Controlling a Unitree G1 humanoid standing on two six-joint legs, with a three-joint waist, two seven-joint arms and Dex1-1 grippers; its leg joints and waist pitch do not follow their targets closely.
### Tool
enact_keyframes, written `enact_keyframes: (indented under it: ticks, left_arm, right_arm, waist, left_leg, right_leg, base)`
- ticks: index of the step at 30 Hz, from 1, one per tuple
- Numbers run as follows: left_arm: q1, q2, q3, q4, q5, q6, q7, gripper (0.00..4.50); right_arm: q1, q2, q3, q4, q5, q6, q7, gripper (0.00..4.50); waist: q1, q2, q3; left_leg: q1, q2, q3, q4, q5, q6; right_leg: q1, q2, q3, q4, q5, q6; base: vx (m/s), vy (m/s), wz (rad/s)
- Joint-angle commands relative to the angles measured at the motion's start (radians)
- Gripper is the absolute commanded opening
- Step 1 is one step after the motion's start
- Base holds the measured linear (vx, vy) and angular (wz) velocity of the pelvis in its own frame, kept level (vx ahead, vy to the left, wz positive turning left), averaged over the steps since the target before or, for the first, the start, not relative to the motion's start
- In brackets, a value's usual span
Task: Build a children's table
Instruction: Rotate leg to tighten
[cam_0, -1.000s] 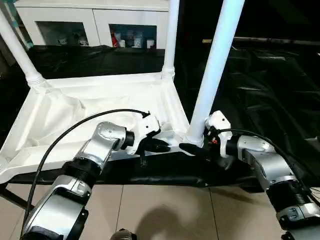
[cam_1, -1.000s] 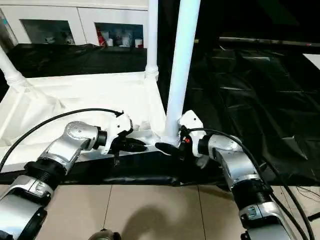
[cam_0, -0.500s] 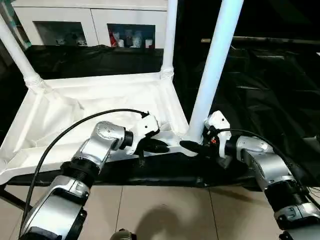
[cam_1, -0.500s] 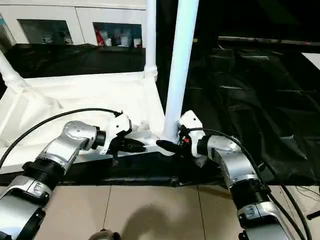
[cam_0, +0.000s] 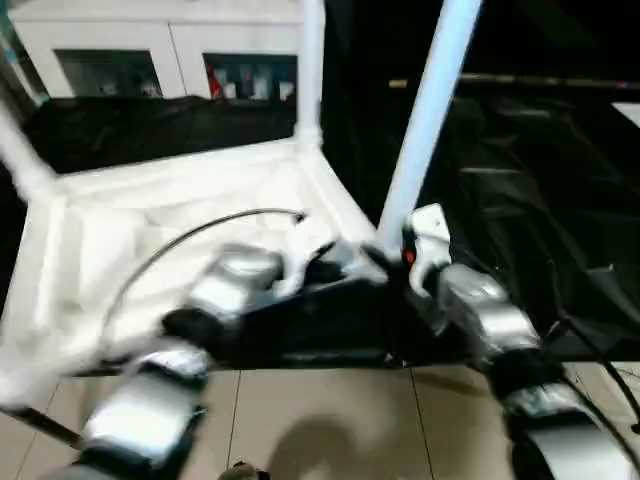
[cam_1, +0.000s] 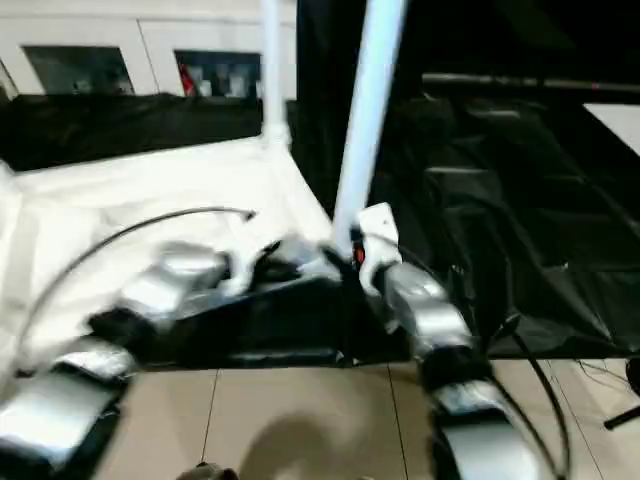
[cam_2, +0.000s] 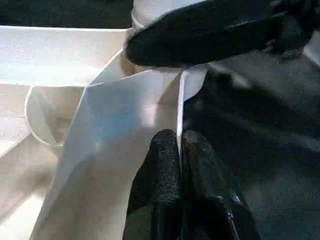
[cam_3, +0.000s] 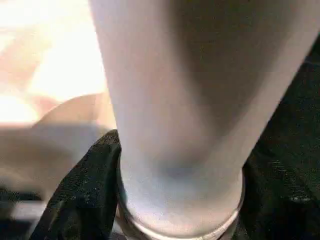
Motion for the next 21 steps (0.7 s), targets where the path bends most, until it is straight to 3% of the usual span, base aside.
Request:
enact_keyframes:
  ticks: [1, 5, 8, 9, 13, 14, 15, 18, 21]
  left_arm:
    - [-0.023, 0.001, 0.06, 0.04, -0.01, 0.019, 0.128, 0.0]
    - [-0.046, -0.035, 0.064, 0.072, -0.002, 0.008, 0.178, 0.0]
    - [-0.053, -0.04, 0.06, 0.089, 0.004, -0.009, 0.175, 0.0]
    - [-0.055, -0.039, 0.056, 0.098, 0.009, -0.018, 0.175, 0.0]
    - [-0.048, -0.028, 0.038, 0.102, 0.02, -0.05, 0.157, 0.0]
    - [-0.042, -0.023, 0.037, 0.095, 0.018, -0.057, 0.143, 0.0]
    - [-0.042, -0.022, 0.037, 0.095, 0.018, -0.057, 0.142, 0.0]
    - [-0.027, 0.007, 0.036, 0.078, 0.015, -0.093, 0.079, 0.0]
    - [-0.018, 0.029, 0.031, 0.066, 0.016, -0.116, 0.031, 0.0]
  right_arm:
    - [0.007, 0.009, -0.02, 0.077, -0.008, 0.021, -0.095, 2.72]
    - [-0.043, 0.043, -0.018, 0.159, -0.034, -0.025, -0.172, 2.72]
    - [-0.059, 0.055, -0.019, 0.185, -0.042, -0.052, -0.162, 2.72]
    - [-0.067, 0.06, -0.025, 0.195, -0.037, -0.07, -0.152, 3.07]
    - [-0.081, 0.07, -0.049, 0.2, 0.0, -0.123, -0.098, 3.47]
    - [-0.085, 0.066, -0.046, 0.196, 0.003, -0.139, -0.078, 3.51]
    - [-0.085, 0.066, -0.046, 0.195, 0.003, -0.14, -0.076, 3.51]
    - [-0.072, 0.022, -0.019, 0.133, 0.008, -0.141, 0.078, 3.88]
    - [-0.043, -0.018, 0.003, 0.068, 0.007, -0.122, 0.189, 3.88]
  waist:
    - [-0.001, -0.002, -0.07]
    - [0.001, -0.009, -0.075]
    - [0.002, -0.006, -0.073]
    - [0.001, -0.005, -0.072]
    - [0.002, -0.008, -0.071]
    - [0.002, -0.012, -0.072]
    - [-0.001, -0.012, -0.073]
    - [0.001, -0.015, -0.073]
    - [0.004, -0.016, -0.074]
  left_leg:
    - [0.031, 0.023, -0.019, -0.07, -0.276, -0.029]
    - [0.022, 0.018, -0.016, -0.064, -0.211, 0.009]
    - [0.023, 0.019, -0.016, -0.065, -0.217, 0.02]
    - [0.022, 0.02, -0.016, -0.066, -0.226, 0.019]
    - [0.023, 0.022, -0.017, -0.068, -0.242, 0.026]
    - [0.022, 0.023, -0.017, -0.067, -0.242, 0.031]
    - [0.014, 0.021, -0.019, -0.068, -0.225, 0.034]
    - [0.017, 0.021, -0.016, -0.064, -0.211, 0.052]
    - [0.016, 0.022, -0.016, -0.061, -0.179, 0.075]
  right_leg:
    - [0.036, -0.053, 0.036, -0.091, -0.199, -0.209]
    - [0.043, -0.051, 0.034, -0.084, -0.098, -0.218]
    - [0.043, -0.051, 0.033, -0.086, -0.108, -0.218]
    - [0.042, -0.052, 0.033, -0.087, -0.118, -0.218]
    - [0.043, -0.054, 0.033, -0.089, -0.137, -0.213]
    - [0.044, -0.054, 0.033, -0.089, -0.136, -0.212]
    - [0.05, -0.055, 0.032, -0.085, -0.13, -0.209]
    - [0.047, -0.053, 0.032, -0.085, -0.108, -0.217]
    - [0.049, -0.051, 0.032, -0.079, -0.058, -0.227]
  base:
    - [0.0, 0.0, 0.0]
    - [0.0, 0.0, 0.0]
    - [0.0, 0.0, 0.0]
    - [0.0, 0.0, 0.0]
    - [0.0, 0.0, 0.0]
    - [0.0, 0.0, 0.0]
    - [0.0, 0.0, 0.0]
    - [0.0, 0.0, 0.0]
    - [0.0, 0.0, 0.0]
